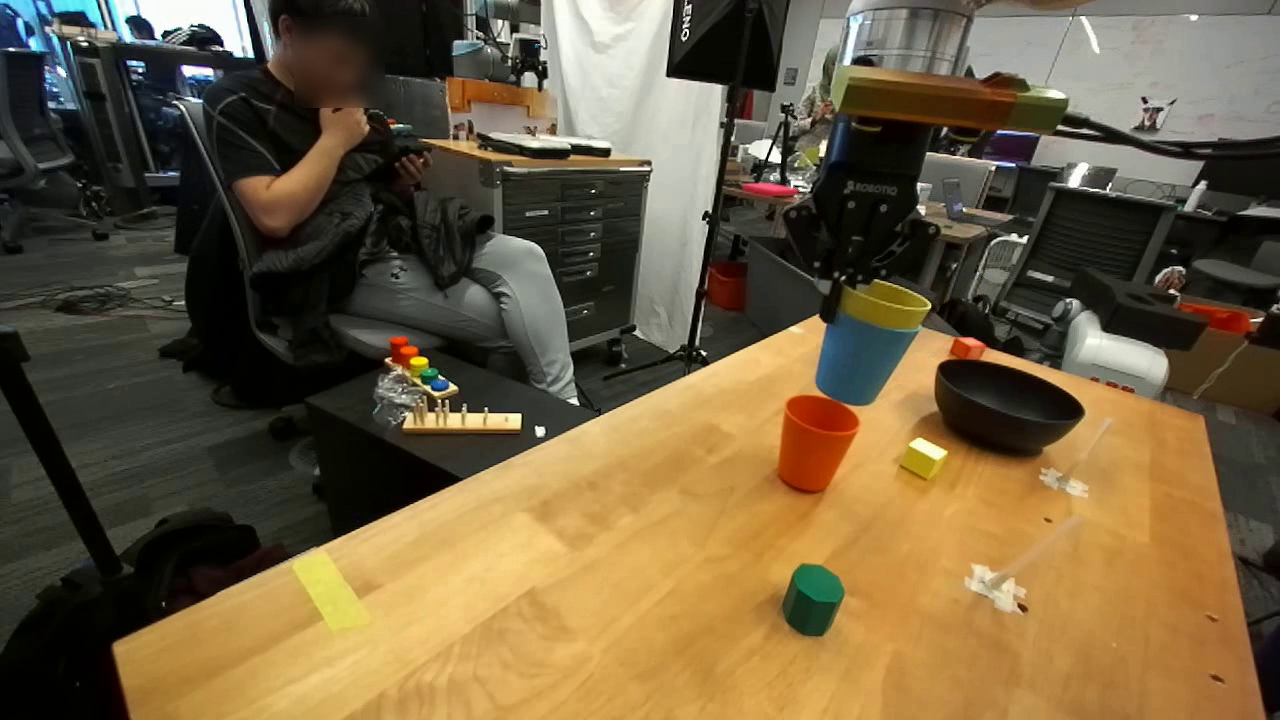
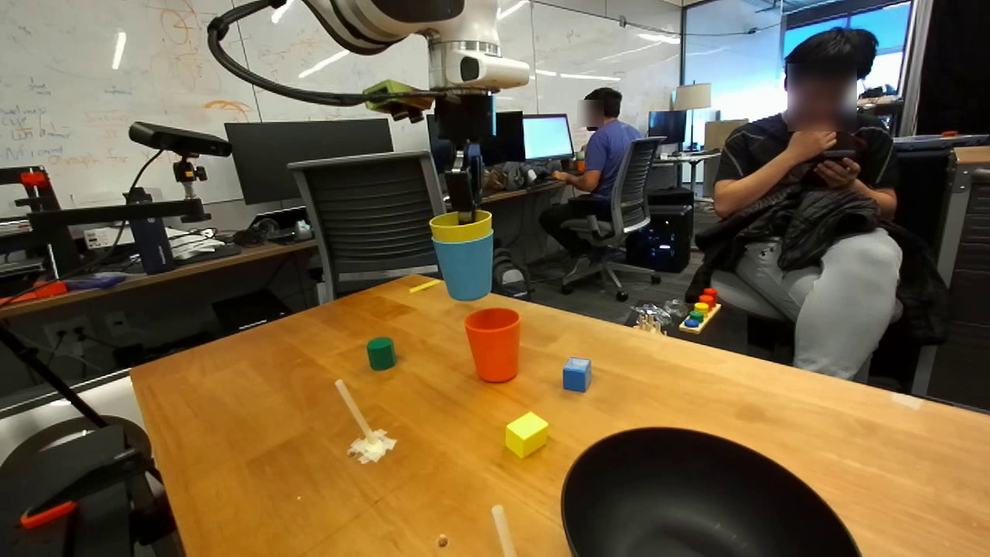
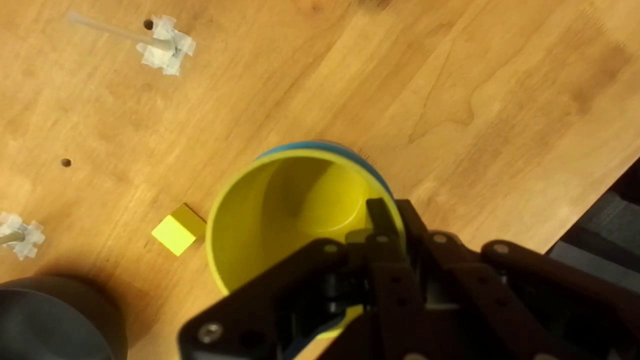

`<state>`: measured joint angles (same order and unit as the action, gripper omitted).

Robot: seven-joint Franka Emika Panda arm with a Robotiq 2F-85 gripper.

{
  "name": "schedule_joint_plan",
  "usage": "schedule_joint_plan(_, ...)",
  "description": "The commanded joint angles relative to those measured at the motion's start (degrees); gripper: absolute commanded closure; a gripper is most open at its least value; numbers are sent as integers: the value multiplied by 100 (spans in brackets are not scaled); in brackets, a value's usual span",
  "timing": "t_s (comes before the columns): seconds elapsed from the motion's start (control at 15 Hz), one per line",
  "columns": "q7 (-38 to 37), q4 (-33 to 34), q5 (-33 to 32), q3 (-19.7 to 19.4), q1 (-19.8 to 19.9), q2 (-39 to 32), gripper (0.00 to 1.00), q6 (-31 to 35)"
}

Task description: Stack the three cups

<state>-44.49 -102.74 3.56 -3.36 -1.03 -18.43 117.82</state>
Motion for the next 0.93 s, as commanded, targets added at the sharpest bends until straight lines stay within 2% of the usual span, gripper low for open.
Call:
schedule_joint_plan(0.0, -459, 351, -136, -118, -99, -216, 97, 18)
schedule_joint_plan(0.87, -780, 377, -294, -282, -99, -760, 96, 431)
